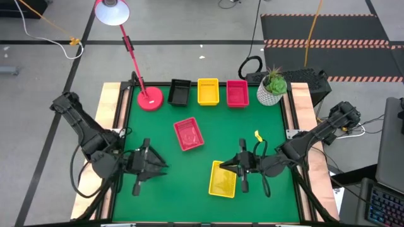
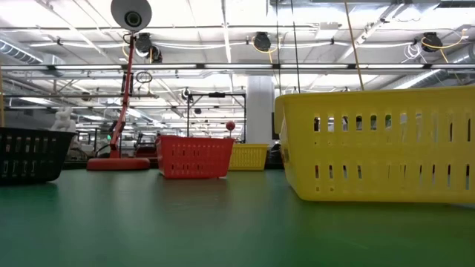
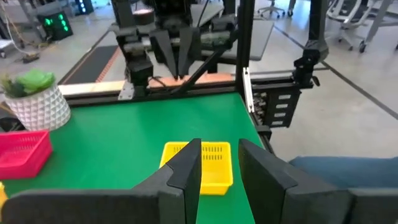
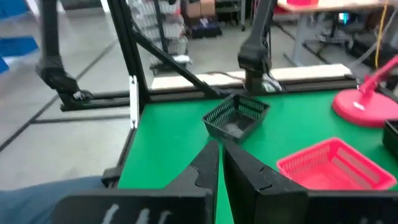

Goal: Stack baskets by color
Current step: Stack the bottom yellow bin on the top stacked yellow bin

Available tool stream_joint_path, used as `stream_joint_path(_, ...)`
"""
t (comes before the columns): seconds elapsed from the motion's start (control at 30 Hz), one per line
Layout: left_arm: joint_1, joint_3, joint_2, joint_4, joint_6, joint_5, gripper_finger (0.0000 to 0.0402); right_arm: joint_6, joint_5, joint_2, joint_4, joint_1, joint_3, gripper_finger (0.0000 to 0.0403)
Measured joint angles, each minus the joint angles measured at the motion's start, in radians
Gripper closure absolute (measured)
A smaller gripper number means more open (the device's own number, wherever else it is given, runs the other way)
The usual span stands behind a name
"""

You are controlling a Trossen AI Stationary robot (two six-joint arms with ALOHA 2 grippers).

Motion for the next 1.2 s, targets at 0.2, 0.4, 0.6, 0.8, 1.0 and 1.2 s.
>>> stream_joint_path(0.2,0.001,0.0,0.01,-0.013,-0.035,-0.025,0.0293,0.164,0.035,0.027,-0.329,0.002,0.176,0.0387)
stream_joint_path(0.4,0.003,0.0,0.062,-0.012,0.011,-0.103,0.0293,0.304,-0.032,0.124,-0.562,0.002,0.328,0.0387)
stream_joint_path(0.6,0.02,0.0,0.113,0.011,0.063,-0.102,0.0293,0.575,-0.088,0.22,-0.836,-0.005,0.489,0.0387)
stream_joint_path(0.8,0.046,-0.001,0.119,0.011,0.059,-0.102,0.0293,0.912,-0.278,0.252,-0.963,-0.051,0.551,0.0387)
stream_joint_path(1.0,0.059,-0.001,0.119,0.01,0.056,-0.102,0.0293,1.003,-0.411,0.279,-1.163,-0.101,0.557,0.0387)
stream_joint_path(1.2,0.062,-0.001,0.119,0.009,0.036,-0.101,0.0293,0.961,-0.446,0.31,-1.153,-0.129,0.557,0.0387)
